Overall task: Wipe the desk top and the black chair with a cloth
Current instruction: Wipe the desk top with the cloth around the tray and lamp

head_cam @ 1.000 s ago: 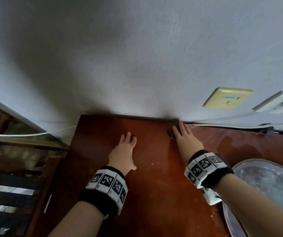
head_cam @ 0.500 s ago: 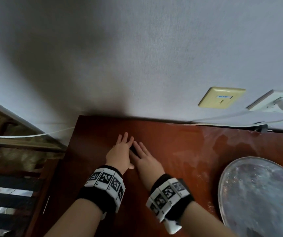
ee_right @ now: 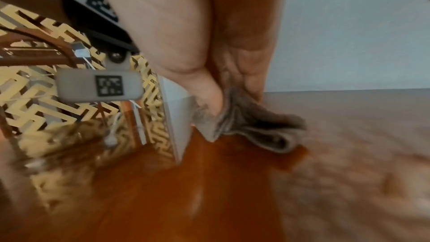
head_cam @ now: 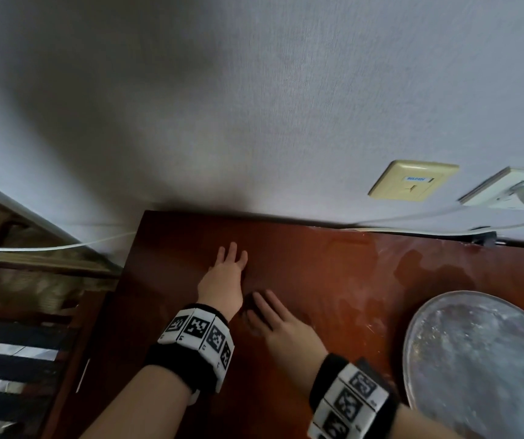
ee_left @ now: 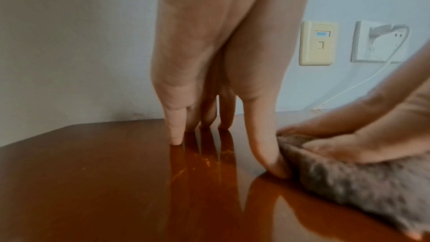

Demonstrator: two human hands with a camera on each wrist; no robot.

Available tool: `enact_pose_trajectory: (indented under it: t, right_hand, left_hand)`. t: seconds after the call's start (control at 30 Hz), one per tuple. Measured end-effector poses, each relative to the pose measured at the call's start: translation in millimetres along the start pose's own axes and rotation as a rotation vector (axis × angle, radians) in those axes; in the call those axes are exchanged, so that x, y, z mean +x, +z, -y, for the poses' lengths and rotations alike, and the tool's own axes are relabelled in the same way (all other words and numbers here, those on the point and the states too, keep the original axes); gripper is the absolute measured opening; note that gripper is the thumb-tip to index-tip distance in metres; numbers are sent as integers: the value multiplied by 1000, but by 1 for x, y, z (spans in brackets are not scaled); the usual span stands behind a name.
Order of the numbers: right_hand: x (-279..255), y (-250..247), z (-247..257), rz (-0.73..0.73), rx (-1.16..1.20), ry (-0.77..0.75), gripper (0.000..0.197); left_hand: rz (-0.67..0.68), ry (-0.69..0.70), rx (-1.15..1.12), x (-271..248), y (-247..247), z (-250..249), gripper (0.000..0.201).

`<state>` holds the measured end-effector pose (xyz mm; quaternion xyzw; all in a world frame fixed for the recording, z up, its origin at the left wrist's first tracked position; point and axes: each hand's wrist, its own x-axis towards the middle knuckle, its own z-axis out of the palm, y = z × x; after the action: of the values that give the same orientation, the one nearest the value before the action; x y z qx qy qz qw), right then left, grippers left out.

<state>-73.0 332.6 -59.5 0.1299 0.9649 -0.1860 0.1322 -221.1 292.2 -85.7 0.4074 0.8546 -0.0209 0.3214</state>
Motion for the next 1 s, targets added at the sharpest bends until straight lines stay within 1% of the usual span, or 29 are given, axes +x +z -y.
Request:
enact_pose_trajectory:
  t: [0.07,0.1,0.13,0.17,0.23,0.27,0.3,0.33,0.37,0.4,0.47,0.5,0.53,0.57,0.7,0.8,0.87,0.93,1.0]
  right_hand:
    - [4,-1,-17,14,-7,8,46]
    - [9,-5,-33,12,5,35,45]
    - [15,-8,-50,-19,30,104,45]
    - [21,-16,-67,-23,13,225,46]
    - [33,-31,-97,21,-79,474,53]
    - [39,-38,-105,3,-95,562,51]
    - [45,-46,-104,-21,-107,616,44]
    - [52,-46,-101,-37,-125,634,38]
    - [59,-47,-93,-52,-133,612,35]
    - [64,-43,-83,-39,-137,545,36]
    - [67,-30,-62,16,-155,346,43]
    - [68,-25,-57,35,-172,272,45]
    - [69,-24,-57,48,-180,244,46]
    - [69,-23,-62,52,-184,265,46]
    - [64,-37,-93,-5,-200,513,43]
    - [48,-54,-117,-3,-198,701,40]
    - [42,-60,-124,12,-166,790,38]
    - [49,-59,-120,17,-139,795,39]
    - [61,-54,-104,3,-138,683,41]
  left_hand:
    - [53,32,23,-2,-2,2,100]
    - [91,44,34,-4,-5,4,106]
    - [123,51,42,-5,-7,5,110]
    - [148,52,49,-6,-9,5,113]
    - [173,46,55,-7,-11,6,117]
    - [175,40,57,-7,-11,5,118]
    - [168,36,57,-7,-10,4,119]
    - [157,33,56,-7,-10,3,119]
    - [147,31,54,-7,-9,2,119]
    - [140,30,53,-6,-8,2,119]
    - [138,30,58,-5,-7,2,120]
    - [139,32,61,-5,-7,3,120]
    - [141,34,59,-5,-8,3,121]
    - [144,37,55,-5,-8,4,121]
    - [145,38,34,-6,-8,5,120]
    - [140,39,24,-6,-7,4,121]
    - [135,33,21,-6,-8,4,120]
    - [134,26,22,-6,-8,3,120]
    - [131,20,28,-6,-8,2,119]
